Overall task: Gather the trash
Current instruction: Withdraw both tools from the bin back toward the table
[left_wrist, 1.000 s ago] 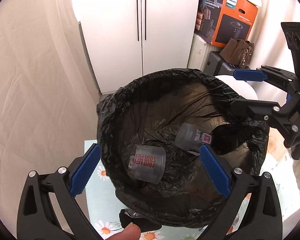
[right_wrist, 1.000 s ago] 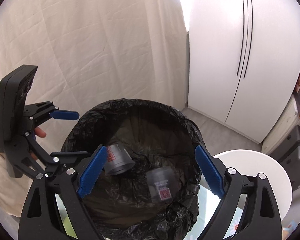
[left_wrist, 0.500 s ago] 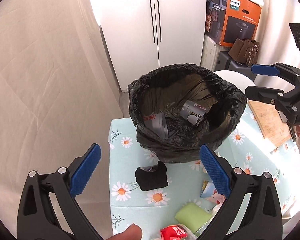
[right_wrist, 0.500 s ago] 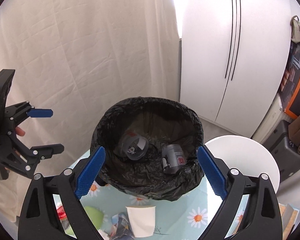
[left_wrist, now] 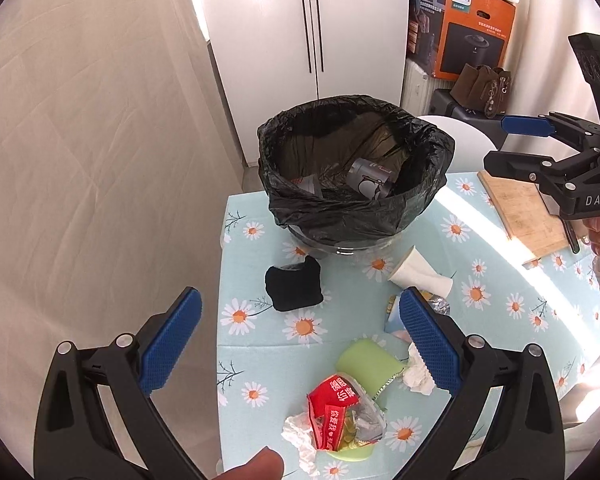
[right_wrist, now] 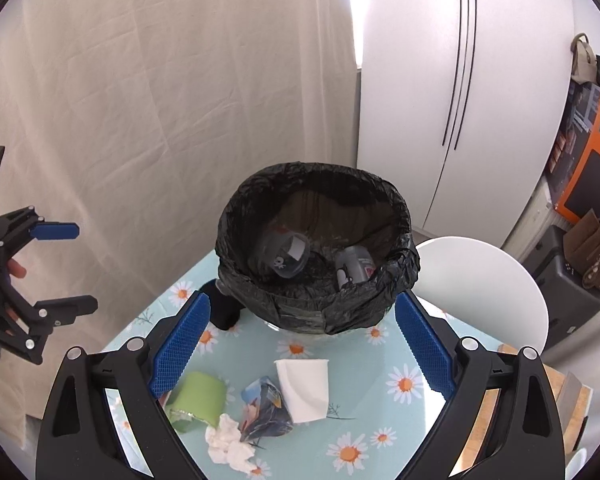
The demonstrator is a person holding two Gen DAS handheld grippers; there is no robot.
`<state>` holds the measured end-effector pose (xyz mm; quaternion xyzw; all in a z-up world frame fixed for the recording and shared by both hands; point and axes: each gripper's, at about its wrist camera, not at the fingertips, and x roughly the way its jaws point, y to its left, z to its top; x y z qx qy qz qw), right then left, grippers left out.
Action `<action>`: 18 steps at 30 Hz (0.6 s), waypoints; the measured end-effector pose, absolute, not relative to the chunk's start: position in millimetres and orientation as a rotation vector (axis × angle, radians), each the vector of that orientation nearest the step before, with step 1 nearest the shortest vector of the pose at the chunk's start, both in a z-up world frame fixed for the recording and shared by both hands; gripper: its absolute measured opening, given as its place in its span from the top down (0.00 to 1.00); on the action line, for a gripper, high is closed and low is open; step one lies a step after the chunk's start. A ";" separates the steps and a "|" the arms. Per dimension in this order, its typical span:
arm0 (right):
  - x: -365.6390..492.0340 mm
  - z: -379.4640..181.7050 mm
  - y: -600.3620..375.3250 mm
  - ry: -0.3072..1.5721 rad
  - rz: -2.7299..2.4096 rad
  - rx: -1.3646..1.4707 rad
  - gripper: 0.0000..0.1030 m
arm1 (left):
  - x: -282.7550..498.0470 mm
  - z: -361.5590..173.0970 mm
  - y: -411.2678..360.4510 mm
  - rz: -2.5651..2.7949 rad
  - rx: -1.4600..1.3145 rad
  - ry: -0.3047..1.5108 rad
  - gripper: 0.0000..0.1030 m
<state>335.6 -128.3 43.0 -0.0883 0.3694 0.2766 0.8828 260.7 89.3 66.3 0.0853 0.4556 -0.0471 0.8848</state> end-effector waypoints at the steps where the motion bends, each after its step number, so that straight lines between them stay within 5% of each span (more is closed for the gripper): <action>1: 332.8 41.3 -129.0 0.773 0.572 -0.187 0.13 | 256.6 65.0 89.7 -0.101 0.173 0.955 0.06; 18: 314.6 -18.8 -138.6 0.913 0.553 -0.205 0.13 | 206.5 12.9 102.1 -0.049 0.118 1.094 0.06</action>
